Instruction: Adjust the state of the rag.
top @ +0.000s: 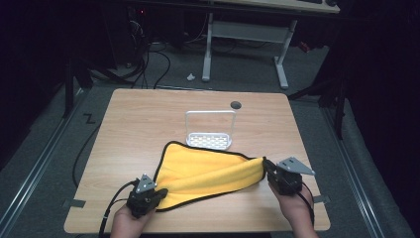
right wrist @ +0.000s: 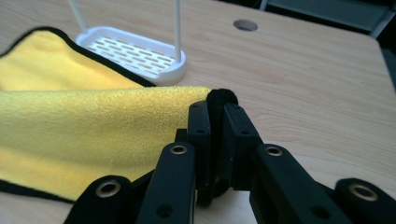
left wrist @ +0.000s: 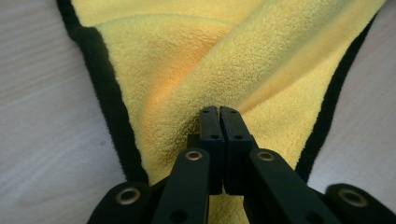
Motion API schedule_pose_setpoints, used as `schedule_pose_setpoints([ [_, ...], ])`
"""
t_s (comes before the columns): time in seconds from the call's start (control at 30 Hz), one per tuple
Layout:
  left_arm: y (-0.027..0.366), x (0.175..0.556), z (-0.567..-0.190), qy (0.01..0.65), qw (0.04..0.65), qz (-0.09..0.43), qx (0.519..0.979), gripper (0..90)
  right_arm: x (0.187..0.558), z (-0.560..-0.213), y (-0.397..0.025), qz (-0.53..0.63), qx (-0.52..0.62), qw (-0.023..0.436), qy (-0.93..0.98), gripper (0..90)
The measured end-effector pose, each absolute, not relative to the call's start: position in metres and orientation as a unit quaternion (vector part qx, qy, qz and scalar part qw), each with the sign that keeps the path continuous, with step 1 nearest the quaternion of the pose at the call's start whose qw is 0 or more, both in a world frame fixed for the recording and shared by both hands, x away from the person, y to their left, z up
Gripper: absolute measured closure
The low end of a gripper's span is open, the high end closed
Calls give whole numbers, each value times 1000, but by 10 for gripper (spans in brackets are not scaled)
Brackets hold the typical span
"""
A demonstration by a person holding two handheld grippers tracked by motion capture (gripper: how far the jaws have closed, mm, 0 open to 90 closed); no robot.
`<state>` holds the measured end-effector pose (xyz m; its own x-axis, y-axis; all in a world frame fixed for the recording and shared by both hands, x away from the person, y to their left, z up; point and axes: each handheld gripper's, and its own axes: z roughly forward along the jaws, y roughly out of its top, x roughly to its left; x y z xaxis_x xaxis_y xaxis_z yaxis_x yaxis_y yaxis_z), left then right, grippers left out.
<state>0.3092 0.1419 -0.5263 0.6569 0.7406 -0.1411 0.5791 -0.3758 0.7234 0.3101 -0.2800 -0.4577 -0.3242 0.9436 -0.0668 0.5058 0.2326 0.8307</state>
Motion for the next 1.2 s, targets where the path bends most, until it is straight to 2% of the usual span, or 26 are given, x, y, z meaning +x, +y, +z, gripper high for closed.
schedule_pose_setpoints([
  [0.1, 144, 308, -527, 410, 408, 93, 810, 802, 335, -476, -276, 351, 518, 282, 727, 724],
  [0.2, 143, 301, -525, 396, 409, 90, 817, 719, 347, -487, -278, 341, 534, 273, 724, 660],
  [0.4, 140, 298, -527, 396, 409, 72, 819, 644, 310, -485, -286, 363, 527, 278, 716, 604],
  [0.57, 139, 298, -529, 401, 410, 67, 817, 641, 304, -501, -284, 351, 527, 260, 729, 580],
  [0.63, 140, 297, -529, 401, 412, 66, 815, 640, 309, -508, -283, 346, 527, 248, 735, 591],
  [0.67, 140, 297, -529, 401, 412, 64, 816, 639, 313, -512, -281, 341, 526, 238, 742, 709],
  [0.73, 141, 297, -529, 402, 413, 62, 815, 638, 311, -513, -277, 336, 526, 242, 743, 811],
  [0.77, 141, 296, -530, 402, 414, 60, 814, 638, 309, -511, -276, 334, 520, 248, 746, 830],
  [0.87, 140, 296, -530, 401, 415, 62, 815, 638, 303, -507, -273, 335, 513, 258, 747, 842],
  [1.2, 136, 292, -529, 392, 414, 56, 820, 637, 240, -474, -286, 356, 509, 286, 730, 837],
])
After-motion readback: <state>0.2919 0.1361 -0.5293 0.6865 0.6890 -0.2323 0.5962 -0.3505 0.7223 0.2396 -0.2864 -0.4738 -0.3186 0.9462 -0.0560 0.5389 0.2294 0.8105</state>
